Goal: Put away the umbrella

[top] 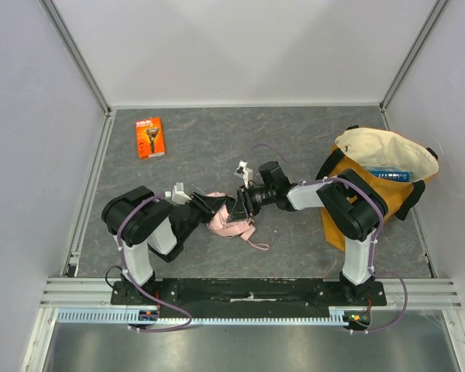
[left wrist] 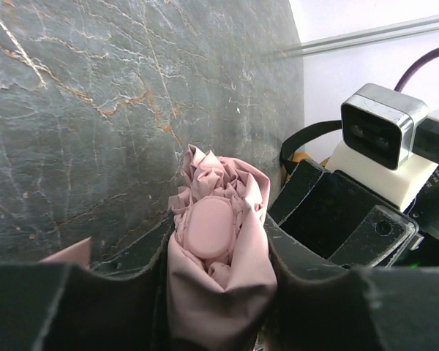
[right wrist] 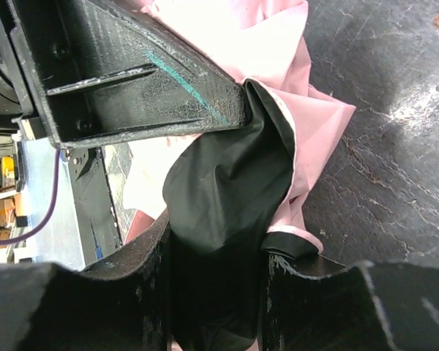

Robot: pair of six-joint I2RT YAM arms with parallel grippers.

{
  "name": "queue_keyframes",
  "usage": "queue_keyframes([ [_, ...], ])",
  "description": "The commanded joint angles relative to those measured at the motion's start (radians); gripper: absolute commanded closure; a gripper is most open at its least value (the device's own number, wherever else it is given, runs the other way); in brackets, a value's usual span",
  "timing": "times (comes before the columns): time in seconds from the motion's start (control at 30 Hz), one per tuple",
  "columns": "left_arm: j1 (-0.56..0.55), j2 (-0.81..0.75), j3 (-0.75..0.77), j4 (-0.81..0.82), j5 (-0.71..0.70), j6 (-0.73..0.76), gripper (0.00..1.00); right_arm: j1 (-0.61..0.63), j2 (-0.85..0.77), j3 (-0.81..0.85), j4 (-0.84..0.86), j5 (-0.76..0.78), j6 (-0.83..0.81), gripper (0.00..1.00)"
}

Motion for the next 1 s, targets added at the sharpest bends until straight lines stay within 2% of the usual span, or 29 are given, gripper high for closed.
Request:
queue_keyframes([
  [0.0, -0.004, -0.029, -0.006, 0.185, 0.008, 0.11, 0.98, 0.023, -0.054, 0.079, -0.075, 0.047, -0.044, 1.0],
  [0.1, -0.005, -0.081, -0.011, 0.185, 0.004, 0.112, 0.98, 0.032, -0.083, 0.085, -0.169, 0.16, -0.032, 0.83],
  [0.17, -0.004, -0.118, -0.008, 0.185, -0.001, 0.119, 0.98, 0.037, -0.122, 0.077, -0.21, 0.254, -0.004, 0.55],
  [0.33, -0.004, -0.17, 0.015, 0.185, -0.004, 0.092, 0.98, 0.037, -0.235, 0.102, -0.382, 0.455, 0.122, 0.19],
  [0.43, -0.002, -0.2, 0.043, 0.185, 0.004, 0.08, 0.98, 0.037, -0.293, 0.129, -0.521, 0.533, 0.155, 0.12],
  [0.53, 0.007, -0.226, 0.067, 0.185, 0.017, 0.087, 0.98, 0.037, -0.391, 0.116, -0.559, 0.582, 0.192, 0.02],
  [0.7, 0.03, -0.267, 0.109, 0.185, 0.031, 0.078, 0.98, 0.037, -0.574, 0.038, -0.56, 0.607, 0.309, 0.02],
  [0.8, 0.042, -0.301, 0.143, 0.185, 0.034, 0.084, 0.98, 0.035, -0.698, -0.059, -0.476, 0.604, 0.408, 0.02],
  [0.87, 0.047, -0.321, 0.172, 0.185, 0.034, 0.081, 0.98, 0.045, -0.79, -0.143, -0.355, 0.599, 0.477, 0.03],
  [0.93, 0.047, -0.332, 0.208, 0.185, 0.037, 0.072, 0.98, 0.067, -0.862, -0.221, -0.177, 0.596, 0.514, 0.09],
  [0.97, 0.045, -0.335, 0.224, 0.185, 0.036, 0.058, 0.98, 0.078, -0.896, -0.241, -0.142, 0.599, 0.517, 0.11],
])
